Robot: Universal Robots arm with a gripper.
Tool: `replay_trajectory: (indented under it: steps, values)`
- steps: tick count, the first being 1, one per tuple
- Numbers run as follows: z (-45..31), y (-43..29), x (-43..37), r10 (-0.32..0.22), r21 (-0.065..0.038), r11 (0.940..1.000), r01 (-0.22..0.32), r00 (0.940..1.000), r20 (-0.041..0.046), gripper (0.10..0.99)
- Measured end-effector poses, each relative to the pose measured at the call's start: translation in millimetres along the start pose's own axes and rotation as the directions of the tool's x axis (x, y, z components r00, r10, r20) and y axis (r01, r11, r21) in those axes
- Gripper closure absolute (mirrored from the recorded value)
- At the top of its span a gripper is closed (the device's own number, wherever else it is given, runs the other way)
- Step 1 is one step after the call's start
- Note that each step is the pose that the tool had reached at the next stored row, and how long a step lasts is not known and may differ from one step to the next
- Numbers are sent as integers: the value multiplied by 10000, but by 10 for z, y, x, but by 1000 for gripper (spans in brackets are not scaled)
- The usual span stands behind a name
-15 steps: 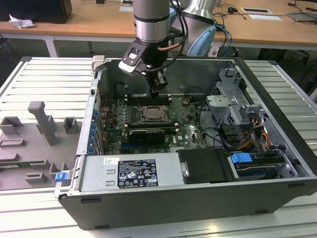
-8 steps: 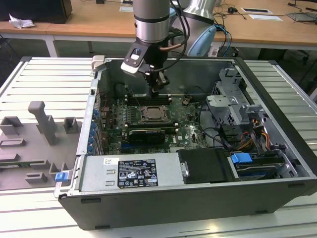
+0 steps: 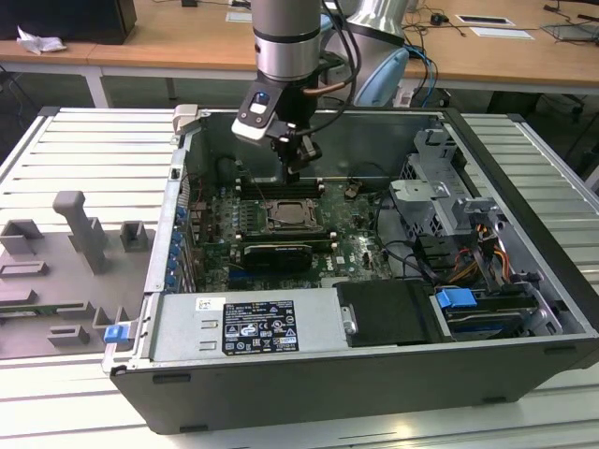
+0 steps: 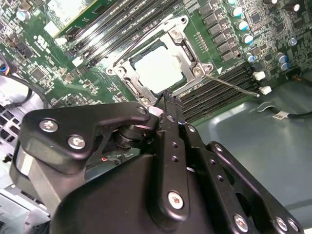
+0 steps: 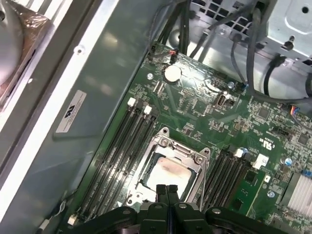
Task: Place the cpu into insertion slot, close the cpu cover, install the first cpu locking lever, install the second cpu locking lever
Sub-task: 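Install the first cpu locking lever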
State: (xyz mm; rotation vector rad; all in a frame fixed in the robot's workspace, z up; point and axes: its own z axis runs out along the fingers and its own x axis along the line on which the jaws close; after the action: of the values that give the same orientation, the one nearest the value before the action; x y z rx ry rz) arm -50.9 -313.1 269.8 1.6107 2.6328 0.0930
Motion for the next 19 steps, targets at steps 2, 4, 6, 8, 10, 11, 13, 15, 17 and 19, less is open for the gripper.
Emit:
replay_trajectory:
  steps: [2, 4, 6, 8, 10, 11, 13, 15, 17, 19]
  values:
    - [0, 0, 0, -161, -2, 9999, 161, 9999, -12, 980]
    - [0, 0, 0, -351, -5, 9994, 351, 9994, -28, 980]
    - [0, 0, 0, -532, -9, 9986, 532, 9986, -42, 980]
    - [0, 0, 0, -734, -12, 9973, 734, 9973, -58, 980]
    - [0, 0, 0, -943, -17, 9955, 943, 9955, -75, 980]
    - [0, 0, 0, -1145, -22, 9934, 1144, 9934, -91, 980]
    - [0, 0, 0, -1504, -30, 9886, 1503, 9886, -118, 980]
    - [0, 0, 0, -2541, -63, 9672, 2540, 9670, -198, 980]
    - [0, 0, 0, -2952, -78, 9554, 2951, 9552, -229, 980]
    - [0, 0, 0, -3147, -86, 9492, 3146, 9489, -243, 980]
